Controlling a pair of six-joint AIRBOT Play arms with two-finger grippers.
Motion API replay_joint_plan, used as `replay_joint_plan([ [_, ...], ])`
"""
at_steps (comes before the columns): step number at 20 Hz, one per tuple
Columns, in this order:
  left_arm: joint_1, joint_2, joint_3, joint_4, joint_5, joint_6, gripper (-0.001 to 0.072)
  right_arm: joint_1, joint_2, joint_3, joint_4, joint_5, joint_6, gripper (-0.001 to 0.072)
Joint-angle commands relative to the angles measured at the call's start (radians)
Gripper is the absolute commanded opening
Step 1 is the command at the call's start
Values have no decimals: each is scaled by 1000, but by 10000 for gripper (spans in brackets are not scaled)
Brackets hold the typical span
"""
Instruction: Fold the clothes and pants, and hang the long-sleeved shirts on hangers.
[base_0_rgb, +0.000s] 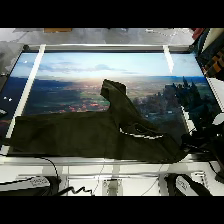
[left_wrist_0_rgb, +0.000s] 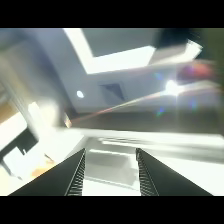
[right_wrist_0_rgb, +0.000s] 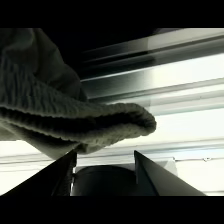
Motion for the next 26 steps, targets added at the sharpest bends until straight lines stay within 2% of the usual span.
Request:
replay_joint_plan([
  [1,-12,17,47,18,49,-385,349,0,0,16,-7,12,-3,421],
  [3,-51,30,67,-27,50,-542,349,0,0,38,30,-3,-3,418],
  [4,-87,34,76,-51,50,-583,349,0,0,50,67,-15,-9,412],
  [7,-231,48,99,-71,50,-583,349,0,0,91,199,-72,-95,412],
  [8,-293,49,109,-71,50,-603,349,0,0,101,267,-101,-164,412],
  [10,-409,49,119,-73,64,-700,349,2,0,107,439,-159,-334,413],
  [12,-513,49,120,-120,90,-722,350,47,0,107,560,-224,-496,412],
  [14,-588,48,120,-181,127,-722,350,165,-1,107,553,-338,-626,416],
  [17,-670,48,120,-206,150,-722,351,406,-6,107,472,-600,-820,618],
  [19,-711,48,120,-205,150,-722,351,558,-34,107,435,-716,-902,622],
  [23,-739,48,120,-205,149,-722,351,793,-109,107,362,-687,-909,624],
  [26,-738,48,120,-205,149,-721,351,873,-114,107,357,-693,-936,624],
])
